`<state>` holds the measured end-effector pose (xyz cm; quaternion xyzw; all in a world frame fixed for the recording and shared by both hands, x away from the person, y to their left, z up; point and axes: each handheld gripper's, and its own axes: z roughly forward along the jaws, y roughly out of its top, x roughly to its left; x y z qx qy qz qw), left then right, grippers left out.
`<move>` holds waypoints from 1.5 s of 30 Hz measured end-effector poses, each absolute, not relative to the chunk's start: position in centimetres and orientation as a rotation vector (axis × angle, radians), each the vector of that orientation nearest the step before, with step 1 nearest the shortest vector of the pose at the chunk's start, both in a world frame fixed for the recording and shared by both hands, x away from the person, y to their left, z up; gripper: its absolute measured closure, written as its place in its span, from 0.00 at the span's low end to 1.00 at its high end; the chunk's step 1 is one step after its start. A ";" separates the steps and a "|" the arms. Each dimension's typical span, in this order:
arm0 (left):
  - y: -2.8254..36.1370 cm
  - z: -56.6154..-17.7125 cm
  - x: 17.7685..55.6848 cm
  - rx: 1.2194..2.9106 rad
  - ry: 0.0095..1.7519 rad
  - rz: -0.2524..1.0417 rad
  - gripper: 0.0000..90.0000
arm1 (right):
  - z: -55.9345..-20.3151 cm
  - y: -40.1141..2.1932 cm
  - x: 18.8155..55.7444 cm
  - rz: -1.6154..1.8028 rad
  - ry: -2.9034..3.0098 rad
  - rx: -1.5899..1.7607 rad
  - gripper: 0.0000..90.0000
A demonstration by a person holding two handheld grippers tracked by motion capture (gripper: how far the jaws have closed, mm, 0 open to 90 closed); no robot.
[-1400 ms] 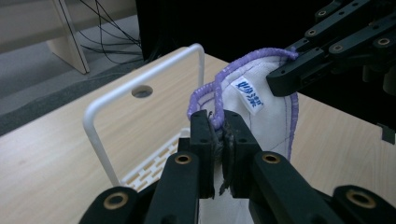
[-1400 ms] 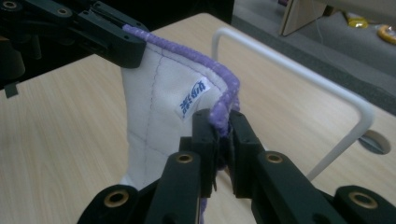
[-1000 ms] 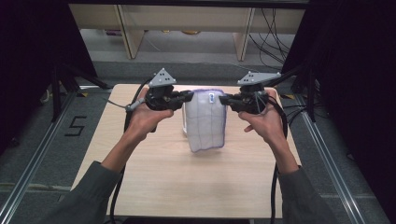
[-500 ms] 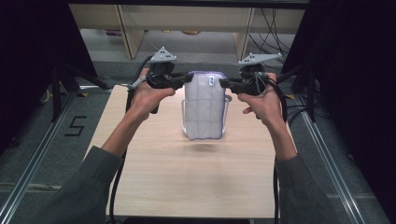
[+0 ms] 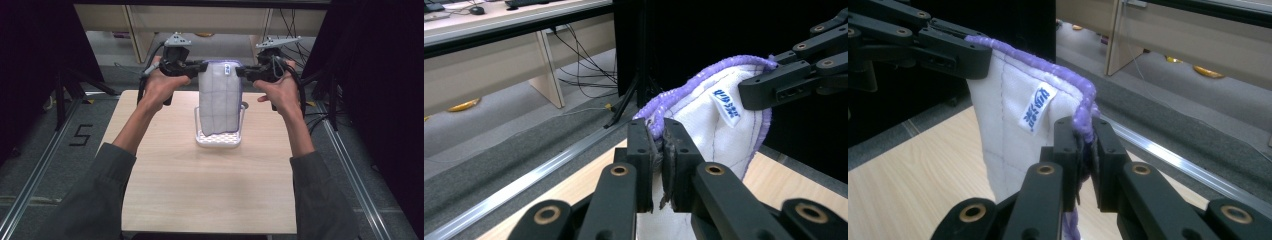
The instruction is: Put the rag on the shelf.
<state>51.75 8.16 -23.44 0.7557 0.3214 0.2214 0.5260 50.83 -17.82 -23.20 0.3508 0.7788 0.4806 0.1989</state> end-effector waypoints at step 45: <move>7.5 -35.5 59.6 1.905 0.971 0.404 0.89 | -34.0 -16.2 60.0 1.068 2.270 1.229 0.90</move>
